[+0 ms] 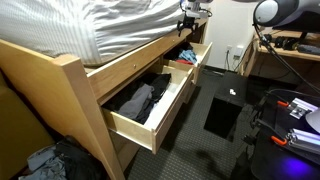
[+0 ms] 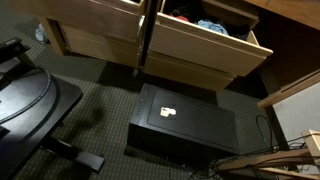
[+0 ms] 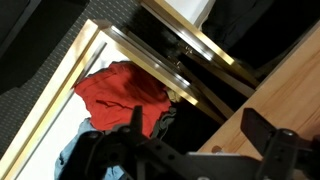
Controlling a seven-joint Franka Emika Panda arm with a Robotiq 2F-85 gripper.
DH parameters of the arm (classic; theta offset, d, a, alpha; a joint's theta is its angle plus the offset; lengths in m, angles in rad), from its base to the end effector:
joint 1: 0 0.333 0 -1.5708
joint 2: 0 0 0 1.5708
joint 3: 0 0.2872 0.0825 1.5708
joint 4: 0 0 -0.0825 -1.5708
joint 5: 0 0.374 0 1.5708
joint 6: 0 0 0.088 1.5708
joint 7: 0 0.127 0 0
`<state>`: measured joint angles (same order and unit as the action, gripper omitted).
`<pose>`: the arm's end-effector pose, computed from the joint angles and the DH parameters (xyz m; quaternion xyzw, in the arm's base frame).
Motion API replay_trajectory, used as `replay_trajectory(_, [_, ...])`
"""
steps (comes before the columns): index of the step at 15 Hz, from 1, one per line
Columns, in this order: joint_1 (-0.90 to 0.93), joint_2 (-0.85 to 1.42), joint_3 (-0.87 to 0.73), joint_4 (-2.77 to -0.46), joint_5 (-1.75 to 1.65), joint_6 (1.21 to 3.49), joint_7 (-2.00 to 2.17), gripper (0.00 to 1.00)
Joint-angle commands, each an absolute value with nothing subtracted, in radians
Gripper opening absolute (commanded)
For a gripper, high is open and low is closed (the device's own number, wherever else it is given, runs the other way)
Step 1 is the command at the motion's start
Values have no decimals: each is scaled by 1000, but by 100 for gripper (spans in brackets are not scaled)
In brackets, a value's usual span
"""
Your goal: Open the top right drawer and close the top left drawer.
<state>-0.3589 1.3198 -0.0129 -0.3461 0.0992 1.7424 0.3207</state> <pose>0.7295 -0.2658 0.2516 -0.9386 0.3402 -0.0391 0.0421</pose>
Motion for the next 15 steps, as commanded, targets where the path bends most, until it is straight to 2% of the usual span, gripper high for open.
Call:
replay_trajectory(1, [-344, 1314, -18, -372, 95, 1744, 309, 100])
replay_trajectory(8, [-165, 1344, 31, -378, 95, 1707, 71, 100])
replay_trajectory(15, [-143, 1354, 19, -371, 89, 1703, 62, 100])
